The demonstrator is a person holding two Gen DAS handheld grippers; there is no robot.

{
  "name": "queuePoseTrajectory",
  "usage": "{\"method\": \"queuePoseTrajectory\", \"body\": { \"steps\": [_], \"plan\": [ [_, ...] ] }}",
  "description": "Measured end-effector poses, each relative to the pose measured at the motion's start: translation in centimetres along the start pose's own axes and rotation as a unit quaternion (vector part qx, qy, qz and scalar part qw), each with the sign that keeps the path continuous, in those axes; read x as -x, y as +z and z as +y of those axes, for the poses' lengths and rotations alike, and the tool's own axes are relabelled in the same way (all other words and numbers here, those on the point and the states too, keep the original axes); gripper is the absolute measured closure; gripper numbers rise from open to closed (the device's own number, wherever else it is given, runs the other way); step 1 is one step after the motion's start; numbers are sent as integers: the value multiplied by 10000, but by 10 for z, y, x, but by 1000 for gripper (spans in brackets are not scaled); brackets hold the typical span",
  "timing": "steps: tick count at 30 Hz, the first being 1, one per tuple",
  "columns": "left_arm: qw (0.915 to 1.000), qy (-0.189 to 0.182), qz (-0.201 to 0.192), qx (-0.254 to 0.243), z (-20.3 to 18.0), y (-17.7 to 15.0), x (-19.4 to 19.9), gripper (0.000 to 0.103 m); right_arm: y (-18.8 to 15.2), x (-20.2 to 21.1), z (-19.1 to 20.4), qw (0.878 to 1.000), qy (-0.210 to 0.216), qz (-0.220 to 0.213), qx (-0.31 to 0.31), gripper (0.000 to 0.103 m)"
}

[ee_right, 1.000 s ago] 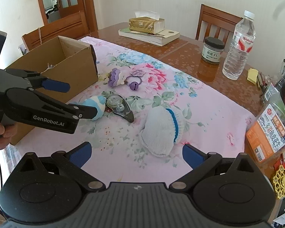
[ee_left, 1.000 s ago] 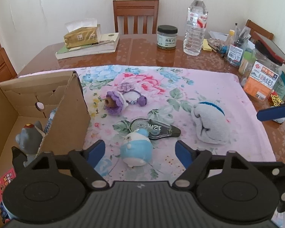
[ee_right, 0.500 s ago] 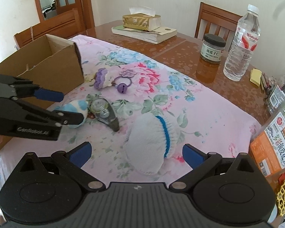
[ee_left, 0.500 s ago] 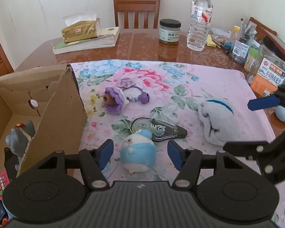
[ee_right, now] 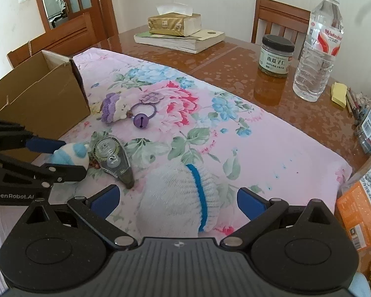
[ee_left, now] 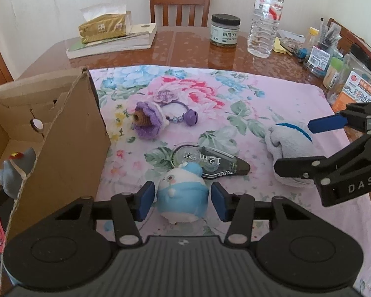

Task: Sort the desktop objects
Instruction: 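Grasp the blue-white round toy with the left tool and lift it, then grasp the white blue-striped knit sock with the right tool while the left tool holds the toy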

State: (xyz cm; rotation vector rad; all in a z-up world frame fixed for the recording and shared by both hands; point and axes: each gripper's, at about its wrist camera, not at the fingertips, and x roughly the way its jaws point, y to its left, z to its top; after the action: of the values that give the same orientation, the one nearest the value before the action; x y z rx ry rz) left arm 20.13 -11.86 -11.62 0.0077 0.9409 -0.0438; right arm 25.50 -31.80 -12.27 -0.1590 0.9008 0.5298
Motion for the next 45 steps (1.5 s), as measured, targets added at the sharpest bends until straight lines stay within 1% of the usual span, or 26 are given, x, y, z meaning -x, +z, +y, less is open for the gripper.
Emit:
{"method": "queuePoseTrajectory", "body": {
  "steps": [5,8,10,12,18,31,40,42,45],
  "plan": [
    [10000,-3,54,49,2,-1,-4,53,0,-6,-1,9999,73,71,33,5],
    [10000,-7,82,55,2,-1,-5,58,-1,-11,0,9998,112,139,103,11],
    [10000,-3,78,59,2,-1,-5,58,-2,-15,2,9996,114,220,152,19],
    [10000,-5,71,65,2,-1,-5,58,-4,-17,5,9994,85,277,213,24],
    [9999,-12,67,80,2,-1,-5,60,-4,-14,6,9994,67,253,220,30],
    [10000,-43,24,-19,-2,-1,13,61,-4,1,12,9993,153,217,275,33],
    [9998,-182,-96,-78,-9,1,38,61,-1,26,19,9988,180,102,446,33],
    [9996,-262,-127,-50,-9,1,43,61,-1,33,22,9984,191,74,520,33],
    [9994,-273,-180,-87,-11,0,51,61,-2,43,27,9974,189,14,696,33]
  ]
}}
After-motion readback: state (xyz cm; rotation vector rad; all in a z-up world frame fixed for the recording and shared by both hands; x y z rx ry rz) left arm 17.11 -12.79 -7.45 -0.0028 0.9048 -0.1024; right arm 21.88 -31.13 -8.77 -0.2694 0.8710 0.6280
